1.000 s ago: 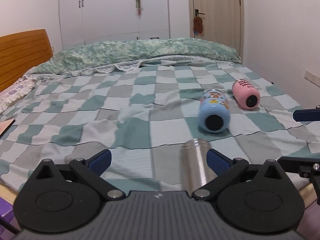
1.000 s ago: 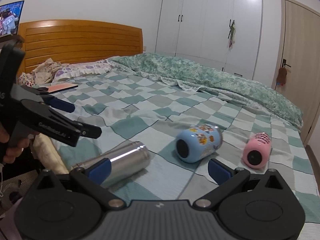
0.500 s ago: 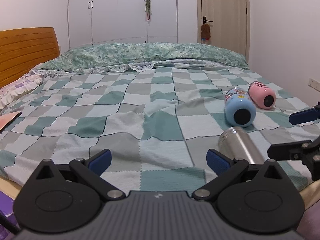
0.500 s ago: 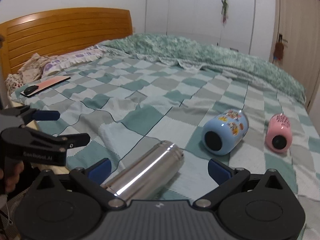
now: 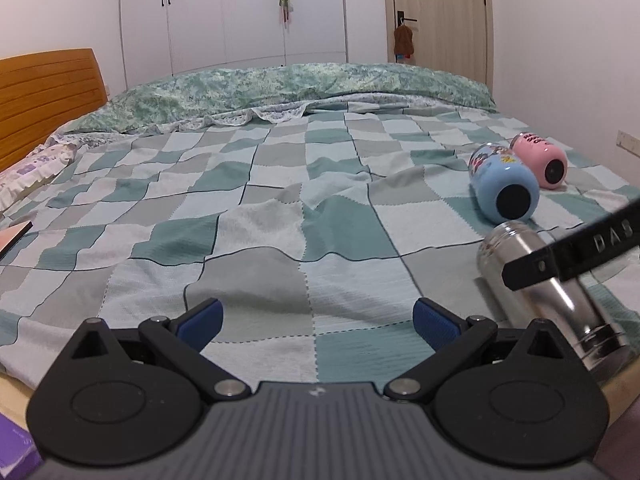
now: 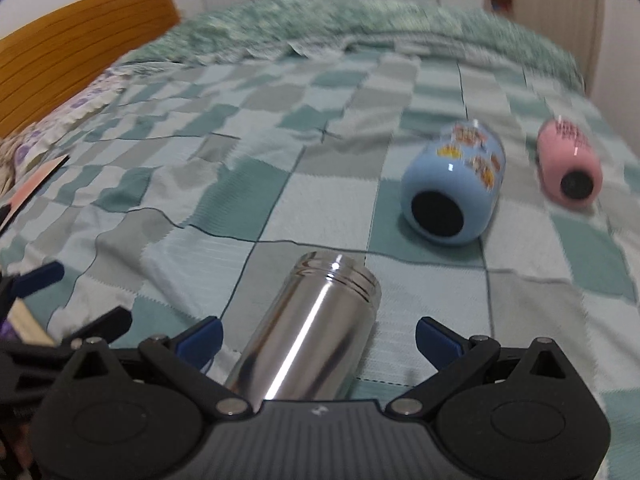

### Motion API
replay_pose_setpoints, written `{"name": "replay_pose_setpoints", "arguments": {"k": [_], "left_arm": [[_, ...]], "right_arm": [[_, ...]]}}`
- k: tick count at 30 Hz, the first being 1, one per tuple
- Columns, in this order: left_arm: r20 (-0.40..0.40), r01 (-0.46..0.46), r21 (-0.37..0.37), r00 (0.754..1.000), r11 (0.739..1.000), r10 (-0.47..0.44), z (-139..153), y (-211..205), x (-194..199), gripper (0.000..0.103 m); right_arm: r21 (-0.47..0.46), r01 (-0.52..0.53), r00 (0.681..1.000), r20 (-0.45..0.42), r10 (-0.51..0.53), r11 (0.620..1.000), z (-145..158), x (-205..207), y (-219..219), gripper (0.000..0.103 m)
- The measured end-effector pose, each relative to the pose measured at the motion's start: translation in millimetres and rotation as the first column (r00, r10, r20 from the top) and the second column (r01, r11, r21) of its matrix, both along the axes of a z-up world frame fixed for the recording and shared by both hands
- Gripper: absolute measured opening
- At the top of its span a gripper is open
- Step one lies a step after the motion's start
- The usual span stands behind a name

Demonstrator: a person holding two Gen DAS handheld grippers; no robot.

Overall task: Flip cup upright
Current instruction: 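Close the right gripper on the silver cup while the left gripper opens and withdraws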

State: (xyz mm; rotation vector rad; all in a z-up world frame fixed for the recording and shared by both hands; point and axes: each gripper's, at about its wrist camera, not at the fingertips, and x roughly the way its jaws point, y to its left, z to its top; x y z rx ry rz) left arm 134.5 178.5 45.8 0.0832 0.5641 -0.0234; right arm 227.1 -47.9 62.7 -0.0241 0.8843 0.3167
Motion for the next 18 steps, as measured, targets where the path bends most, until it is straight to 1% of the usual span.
{"name": "replay_pose_setpoints", "arguments": {"k": [3,8,10,13,16,18], "left_arm": [[-0.004,0.003,0.007,1.000,1.000,-0.003,-2.3,4.4,5.2,0.103],[-0.007,0.010,0.010,1.000,1.000,-0.010,-4.4,8.8,12.0,0.103],[-0.010,0.015,0.015,1.000,1.000,-0.015,-5.3,9.8,14.7,0.103],[-0.015,0.018,0.017,1.000,1.000,-0.018,-6.6,11.3,17.9,0.103],[-0.017,0.021,0.015,1.000,1.000,-0.021,-7.2,12.0,18.7,0.103],[-0.018,0.023,0.015,1.000,1.000,-0.023,-8.0,12.6,19.2,0.103]], "right_arm": [[0.010,0.032,0.998,-0.047,-0.032,0.999,-5.2,11.9,2.2,0.100],[0.010,0.083,0.992,-0.095,-0.082,0.996,-10.0,29.1,6.6,0.093],[0.021,0.087,0.989,-0.122,-0.084,0.996,-12.7,33.1,7.7,0.078],[0.022,0.078,0.985,-0.154,-0.073,0.997,-18.0,36.0,11.2,0.070],[0.037,0.065,0.985,-0.163,-0.058,0.997,-19.8,38.0,9.3,0.070],[0.064,0.057,0.984,-0.173,-0.045,0.996,-19.7,39.9,5.2,0.069]]}}
